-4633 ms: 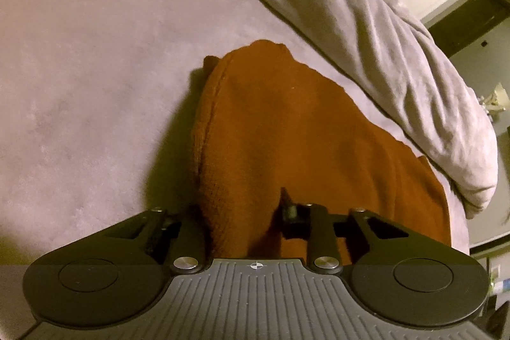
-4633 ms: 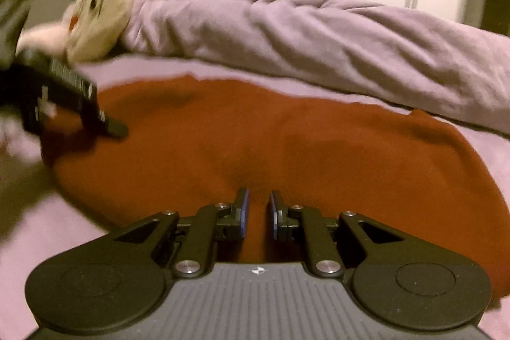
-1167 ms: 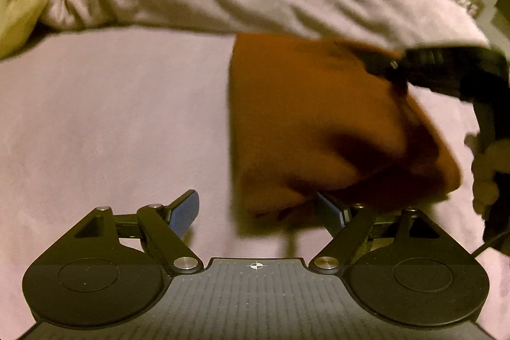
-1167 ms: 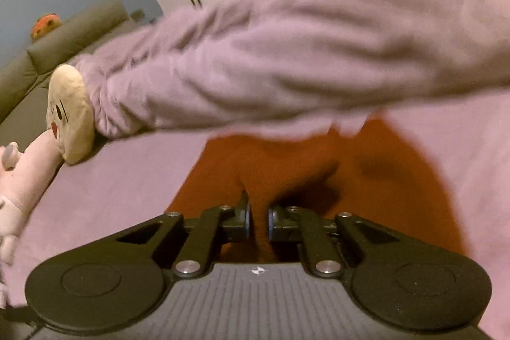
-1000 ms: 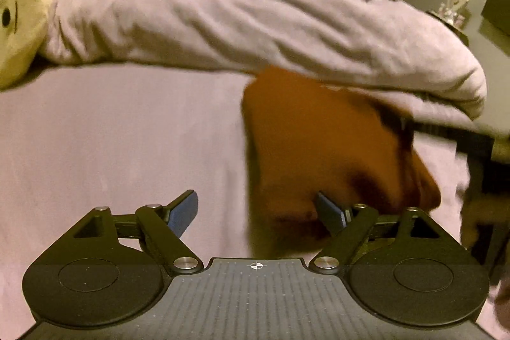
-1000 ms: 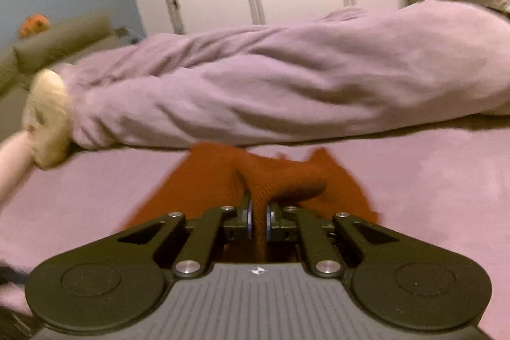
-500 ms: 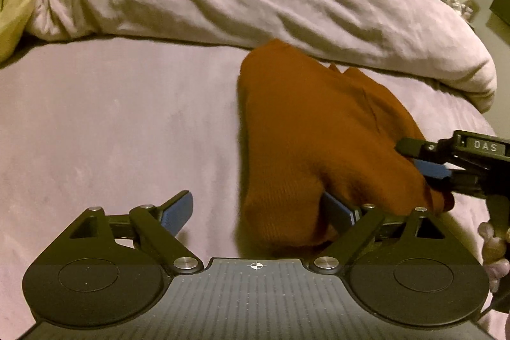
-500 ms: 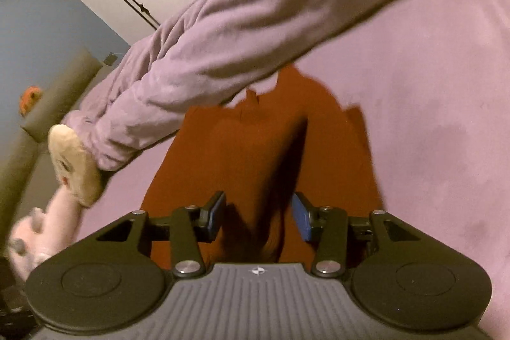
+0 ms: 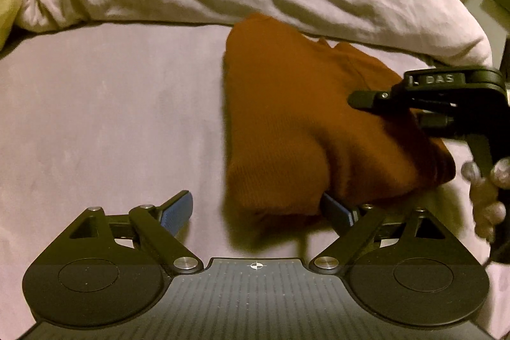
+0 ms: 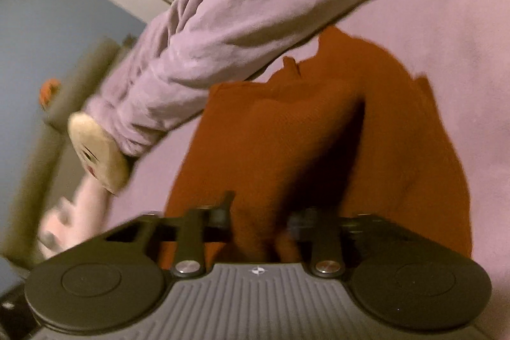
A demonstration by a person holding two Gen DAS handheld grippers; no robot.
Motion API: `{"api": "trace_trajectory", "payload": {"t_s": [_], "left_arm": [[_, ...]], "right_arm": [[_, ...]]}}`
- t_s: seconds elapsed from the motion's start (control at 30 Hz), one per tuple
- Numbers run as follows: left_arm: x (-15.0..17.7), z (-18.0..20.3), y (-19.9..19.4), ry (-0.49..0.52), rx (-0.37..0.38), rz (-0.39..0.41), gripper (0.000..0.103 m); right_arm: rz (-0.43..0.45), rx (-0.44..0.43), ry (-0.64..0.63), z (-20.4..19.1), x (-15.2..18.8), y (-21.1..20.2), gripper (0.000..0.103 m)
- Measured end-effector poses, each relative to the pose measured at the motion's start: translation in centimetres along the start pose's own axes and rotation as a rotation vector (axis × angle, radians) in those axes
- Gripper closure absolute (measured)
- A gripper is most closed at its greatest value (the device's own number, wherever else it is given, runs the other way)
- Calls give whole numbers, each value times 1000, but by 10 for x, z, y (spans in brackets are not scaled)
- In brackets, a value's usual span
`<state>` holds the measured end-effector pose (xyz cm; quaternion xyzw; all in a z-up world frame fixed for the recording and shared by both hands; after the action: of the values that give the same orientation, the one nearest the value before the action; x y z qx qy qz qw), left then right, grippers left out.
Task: Fold small clothes
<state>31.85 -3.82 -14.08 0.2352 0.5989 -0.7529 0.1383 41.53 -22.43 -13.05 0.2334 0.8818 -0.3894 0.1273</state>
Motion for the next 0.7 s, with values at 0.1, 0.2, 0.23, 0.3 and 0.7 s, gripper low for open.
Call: {"api": "trace_trajectory", "payload": {"t_s": [0.1, 0.2, 0.23, 0.3, 0.7], "left_arm": [[-1, -1, -6, -7, 4, 13, 11], [-3, -1, -12, -9, 5, 24, 11], [-4, -1, -14, -8, 2, 31, 11], [-4, 0, -16, -5, 6, 37, 11], [-26, -7, -36, -42, -11, 105, 11]], "right_arm": [[40, 183, -273, -27, -8, -9, 86], [165, 341, -577, -68, -21, -32, 87], [216, 394, -651, -76, -26, -41, 87], [266, 481, -733, -78, -30, -52, 87], [249, 575, -518, 8, -16, -79, 54]]}}
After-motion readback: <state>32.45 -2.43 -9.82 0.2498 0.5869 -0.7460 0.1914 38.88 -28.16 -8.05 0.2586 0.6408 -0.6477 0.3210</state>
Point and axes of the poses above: each gripper's, at about its wrist camera, not at the fingertips, and y roughly the way its jaws point, z to its right, x to its underside, the point moved 10 cm from there along y, roughly the way its jaws point, and after that the axes turned 6 degrees about -z, right-handed, at the moved point
